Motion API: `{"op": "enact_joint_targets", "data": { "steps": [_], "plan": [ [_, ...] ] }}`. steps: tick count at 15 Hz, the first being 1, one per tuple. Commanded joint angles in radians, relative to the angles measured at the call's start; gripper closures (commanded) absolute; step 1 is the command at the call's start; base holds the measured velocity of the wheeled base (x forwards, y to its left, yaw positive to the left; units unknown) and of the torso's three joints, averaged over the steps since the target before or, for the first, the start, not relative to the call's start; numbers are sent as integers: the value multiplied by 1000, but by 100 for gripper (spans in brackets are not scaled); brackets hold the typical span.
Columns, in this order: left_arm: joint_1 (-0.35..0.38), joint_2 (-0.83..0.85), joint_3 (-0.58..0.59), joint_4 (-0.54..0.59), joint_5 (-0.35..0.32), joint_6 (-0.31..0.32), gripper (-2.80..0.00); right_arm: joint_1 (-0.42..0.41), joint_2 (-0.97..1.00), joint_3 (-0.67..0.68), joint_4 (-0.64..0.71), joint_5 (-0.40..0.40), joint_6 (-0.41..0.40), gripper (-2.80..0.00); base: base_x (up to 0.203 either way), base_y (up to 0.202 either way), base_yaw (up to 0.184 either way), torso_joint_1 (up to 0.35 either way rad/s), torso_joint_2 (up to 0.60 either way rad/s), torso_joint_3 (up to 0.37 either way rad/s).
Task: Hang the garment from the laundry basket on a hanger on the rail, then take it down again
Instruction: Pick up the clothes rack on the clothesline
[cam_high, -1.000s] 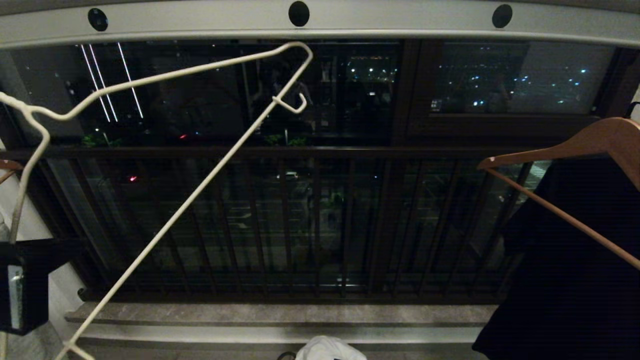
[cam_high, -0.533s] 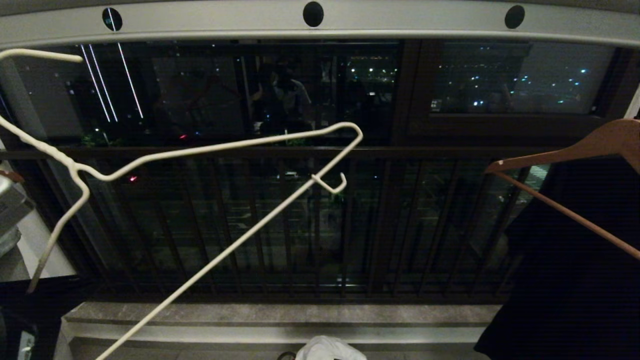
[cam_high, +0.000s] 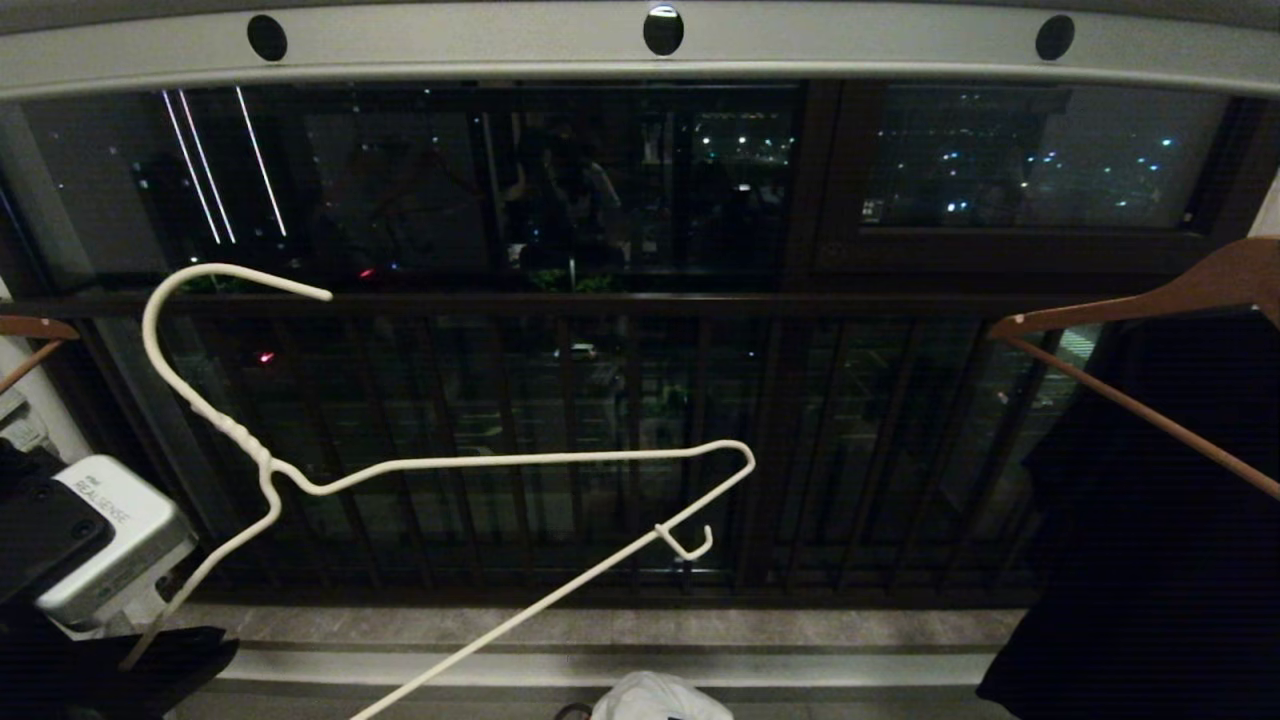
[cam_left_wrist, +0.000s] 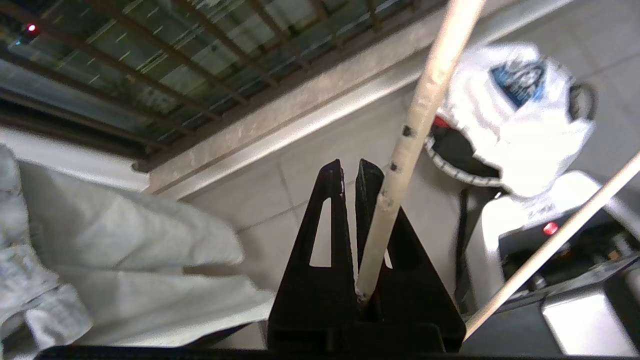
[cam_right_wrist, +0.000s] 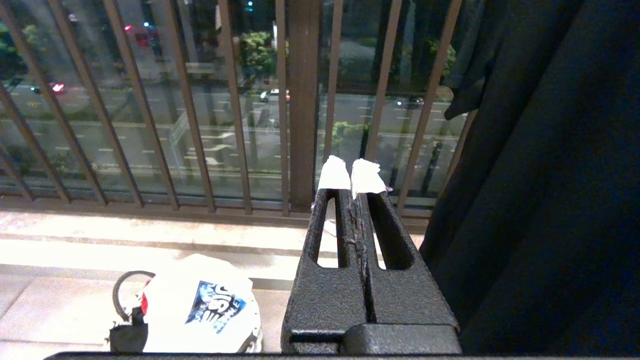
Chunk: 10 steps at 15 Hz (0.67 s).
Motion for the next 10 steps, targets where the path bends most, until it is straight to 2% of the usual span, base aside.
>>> {"op": "enact_joint_targets", "data": {
  "steps": [1, 3, 6, 10],
  "plan": [
    [24, 2, 22, 4, 6, 10, 0, 0, 0, 2, 0, 0, -1, 0, 0, 0, 0, 0, 0, 0],
    [62, -5, 24, -7, 5, 83, 0, 0, 0, 2, 0, 0, -1, 0, 0, 0, 0, 0, 0, 0],
    [68, 31, 21, -164, -6, 233, 0, 0, 0, 2, 0, 0, -1, 0, 0, 0, 0, 0, 0, 0],
    [75, 168, 28, -249, -7, 255, 0, 0, 0, 2, 0, 0, -1, 0, 0, 0, 0, 0, 0, 0]
  ]
}}
